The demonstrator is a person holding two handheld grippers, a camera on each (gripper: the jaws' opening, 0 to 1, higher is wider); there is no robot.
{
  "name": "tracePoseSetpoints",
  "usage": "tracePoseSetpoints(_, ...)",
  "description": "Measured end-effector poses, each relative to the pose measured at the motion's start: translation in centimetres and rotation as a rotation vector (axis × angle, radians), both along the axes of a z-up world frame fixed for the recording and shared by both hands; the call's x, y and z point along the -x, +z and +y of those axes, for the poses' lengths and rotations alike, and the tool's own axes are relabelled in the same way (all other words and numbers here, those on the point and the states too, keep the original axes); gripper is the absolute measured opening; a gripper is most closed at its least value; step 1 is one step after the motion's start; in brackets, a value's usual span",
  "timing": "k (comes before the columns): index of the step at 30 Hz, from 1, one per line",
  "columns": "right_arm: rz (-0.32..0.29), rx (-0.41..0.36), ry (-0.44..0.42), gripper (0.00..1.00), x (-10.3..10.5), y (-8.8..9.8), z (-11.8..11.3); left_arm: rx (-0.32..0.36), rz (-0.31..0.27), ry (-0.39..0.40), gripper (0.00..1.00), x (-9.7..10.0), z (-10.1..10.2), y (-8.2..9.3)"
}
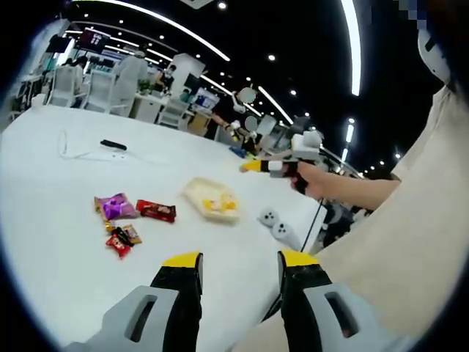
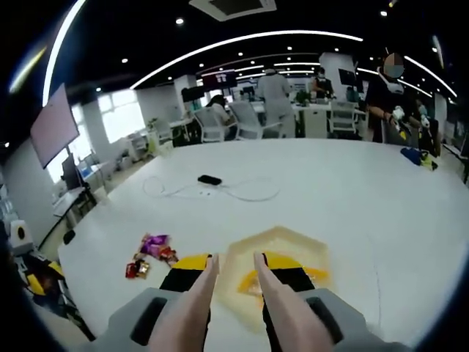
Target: Place the target food into the container with the food tongs after gripping and lifting it, then release it inside without dropping or visibly crushing the food.
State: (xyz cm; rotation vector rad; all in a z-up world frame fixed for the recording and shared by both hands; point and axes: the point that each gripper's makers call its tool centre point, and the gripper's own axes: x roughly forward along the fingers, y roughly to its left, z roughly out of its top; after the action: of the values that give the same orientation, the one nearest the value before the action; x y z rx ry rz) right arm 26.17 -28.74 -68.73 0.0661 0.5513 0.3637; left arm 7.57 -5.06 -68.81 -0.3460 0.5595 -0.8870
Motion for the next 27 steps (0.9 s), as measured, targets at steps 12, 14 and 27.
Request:
tracePoseSetpoints(12,0.012,0.002,0.064,0.26,-0.5,-0.3,2.6,0.0,0.001,0.048,0.4,0.5,1.1,0.0)
tracePoseSetpoints(14,0.024,0.011,0.074,0.26,-0.6,-0.7,2.8,0.001,0.001,0.057,0.4,0.5,1.3,0.1)
tracePoseSetpoints(27,0.033,0.004,0.142,0.26,-1.9,-1.4,4.4,-0.001,0.005,0.104,0.4,1.0,2.2,0.0)
